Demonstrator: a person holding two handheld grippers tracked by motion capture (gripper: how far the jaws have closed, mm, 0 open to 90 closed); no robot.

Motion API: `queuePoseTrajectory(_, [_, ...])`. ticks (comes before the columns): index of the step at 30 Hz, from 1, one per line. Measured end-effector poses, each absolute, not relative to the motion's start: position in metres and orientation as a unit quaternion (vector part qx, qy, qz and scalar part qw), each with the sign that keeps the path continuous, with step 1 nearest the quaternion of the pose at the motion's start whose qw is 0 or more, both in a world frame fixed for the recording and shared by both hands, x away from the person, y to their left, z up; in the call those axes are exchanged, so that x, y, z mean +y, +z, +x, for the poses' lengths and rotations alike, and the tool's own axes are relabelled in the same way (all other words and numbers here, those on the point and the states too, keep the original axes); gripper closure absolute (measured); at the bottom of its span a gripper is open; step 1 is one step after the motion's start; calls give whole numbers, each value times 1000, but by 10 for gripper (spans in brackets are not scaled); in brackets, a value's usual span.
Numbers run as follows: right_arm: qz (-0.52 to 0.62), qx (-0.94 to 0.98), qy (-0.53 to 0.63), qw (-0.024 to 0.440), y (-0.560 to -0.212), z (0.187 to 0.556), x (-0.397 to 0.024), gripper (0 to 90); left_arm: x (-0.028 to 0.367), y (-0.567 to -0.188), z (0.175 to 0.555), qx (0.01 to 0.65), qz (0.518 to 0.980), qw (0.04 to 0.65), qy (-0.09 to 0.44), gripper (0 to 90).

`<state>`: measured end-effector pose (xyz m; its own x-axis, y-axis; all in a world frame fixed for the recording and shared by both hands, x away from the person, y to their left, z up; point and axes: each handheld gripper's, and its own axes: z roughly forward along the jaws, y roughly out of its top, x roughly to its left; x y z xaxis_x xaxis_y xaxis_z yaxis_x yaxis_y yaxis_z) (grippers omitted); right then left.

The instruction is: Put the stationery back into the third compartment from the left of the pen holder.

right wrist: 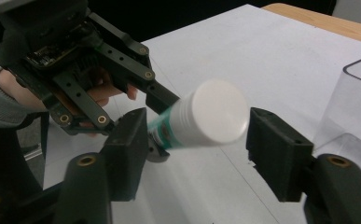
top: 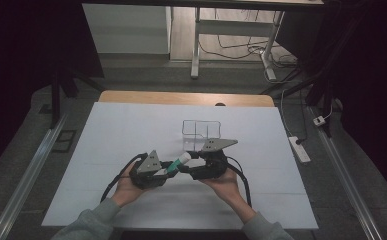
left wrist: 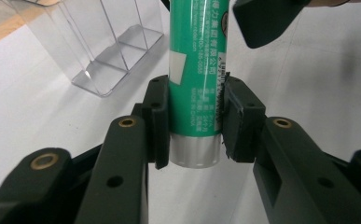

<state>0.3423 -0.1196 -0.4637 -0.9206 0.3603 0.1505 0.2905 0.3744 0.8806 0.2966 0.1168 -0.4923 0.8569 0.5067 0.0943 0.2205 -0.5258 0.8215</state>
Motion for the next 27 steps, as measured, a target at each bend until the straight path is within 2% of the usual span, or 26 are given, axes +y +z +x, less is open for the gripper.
queuePoseTrajectory(1, [195, 829, 524, 33, -464, 342, -120, 432, 116, -493, 296, 210, 859, 436, 163, 648])
queuePoseTrajectory(3, [193, 828, 525, 35, -464, 341, -119, 528, 113, -494, 295, 206, 863, 431, 167, 648])
queuePoseTrajectory(5, [192, 827, 527, 36, -464, 340, -119, 545, 112, -495, 295, 203, 866, 424, 172, 647])
queuePoseTrajectory(7, [190, 820, 539, 9, -463, 342, -121, 608, 111, -496, 295, 199, 868, 420, 172, 644])
queuePoseTrajectory(17, [173, 827, 535, 17, -460, 336, -117, 639, 109, -499, 296, 205, 869, 421, 161, 623])
queuePoseTrajectory(19, [171, 828, 534, 25, -460, 335, -117, 639, 111, -498, 297, 218, 865, 423, 157, 589])
queuePoseTrajectory(23, [168, 829, 532, 43, -456, 334, -119, 639, 116, -497, 299, 235, 860, 424, 159, 435])
queuePoseTrajectory(27, [172, 825, 537, 50, -454, 335, -123, 639, 120, -497, 300, 248, 858, 419, 164, 376])
